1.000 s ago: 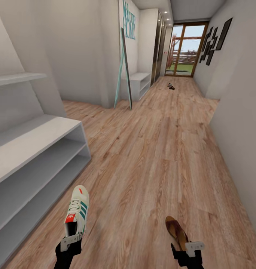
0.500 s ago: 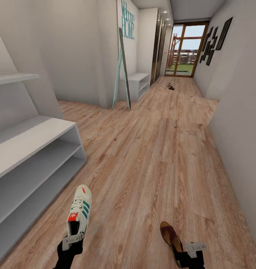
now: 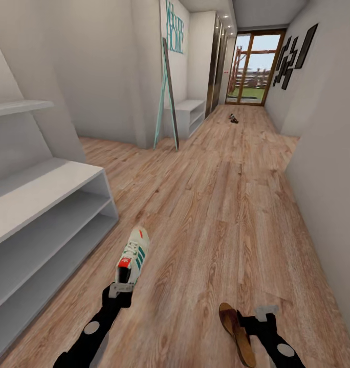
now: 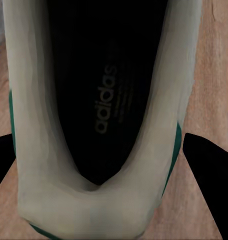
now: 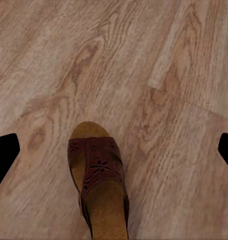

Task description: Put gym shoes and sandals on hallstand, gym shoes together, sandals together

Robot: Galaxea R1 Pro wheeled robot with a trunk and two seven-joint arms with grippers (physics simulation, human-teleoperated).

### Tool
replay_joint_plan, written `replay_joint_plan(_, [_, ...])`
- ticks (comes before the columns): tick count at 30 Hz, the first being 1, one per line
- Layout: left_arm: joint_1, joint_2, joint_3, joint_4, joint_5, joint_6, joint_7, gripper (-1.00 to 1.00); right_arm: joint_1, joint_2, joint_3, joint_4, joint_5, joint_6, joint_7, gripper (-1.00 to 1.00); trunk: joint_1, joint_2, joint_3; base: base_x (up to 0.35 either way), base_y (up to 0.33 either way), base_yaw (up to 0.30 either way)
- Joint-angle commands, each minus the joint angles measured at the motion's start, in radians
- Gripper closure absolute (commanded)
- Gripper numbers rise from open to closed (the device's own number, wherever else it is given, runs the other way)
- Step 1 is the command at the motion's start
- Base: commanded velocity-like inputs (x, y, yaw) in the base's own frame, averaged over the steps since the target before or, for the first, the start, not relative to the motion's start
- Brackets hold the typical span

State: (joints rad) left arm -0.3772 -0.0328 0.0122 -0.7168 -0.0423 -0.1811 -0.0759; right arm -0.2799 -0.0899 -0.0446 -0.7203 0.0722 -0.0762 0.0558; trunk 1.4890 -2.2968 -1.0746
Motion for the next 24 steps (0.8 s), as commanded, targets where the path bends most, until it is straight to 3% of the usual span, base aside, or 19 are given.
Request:
replay_joint_plan(1, [-0.035,-0.011,0.002,-0.006,-0.006,0.024,-0.001,1.00,-0.007,-0.004,-0.004,-0.057,0.008,0.042,0.008,-1.00,0.000,0.000,-0.001,0.000,0.000,0.000])
replay_joint_plan(4, [-0.093,-0.025,0.001,-0.011,-0.009,0.057,0.000,1.00,-0.021,-0.010,-0.004,-0.147,0.008,0.107,0.012,-1.00,0.000,0.000,-0.001,0.000,0.000,0.000])
replay_joint_plan(9, [-0.186,-0.031,0.000,-0.013,-0.014,0.160,-0.001,1.00,-0.028,-0.027,-0.004,-0.182,0.010,0.144,0.016,-1.00,0.000,0.000,-0.001,0.000,0.000,0.000])
replay_joint_plan(14, [-0.212,-0.032,-0.001,-0.023,-0.016,0.207,-0.001,1.00,-0.030,-0.076,0.002,-0.180,0.009,0.150,0.054,-1.00,0.000,0.000,-0.001,0.000,0.000,0.000])
replay_joint_plan(17, [-0.215,-0.032,-0.001,-0.025,-0.016,0.215,-0.001,1.00,-0.030,-0.090,0.000,-0.169,0.009,0.151,0.095,-1.00,0.000,0.000,-0.001,0.000,0.000,0.000])
replay_joint_plan(19, [-0.216,-0.032,-0.002,-0.021,-0.016,0.218,-0.002,1.00,-0.030,-0.113,-0.003,-0.139,0.009,0.151,0.129,-1.00,0.000,0.000,-0.001,0.000,0.000,0.000])
replay_joint_plan(24, [-0.216,-0.032,-0.020,-0.023,-0.016,0.219,-0.002,1.00,-0.030,-0.151,-0.003,-0.089,0.006,0.150,0.144,-1.00,0.000,0.000,-0.001,0.000,0.000,0.000])
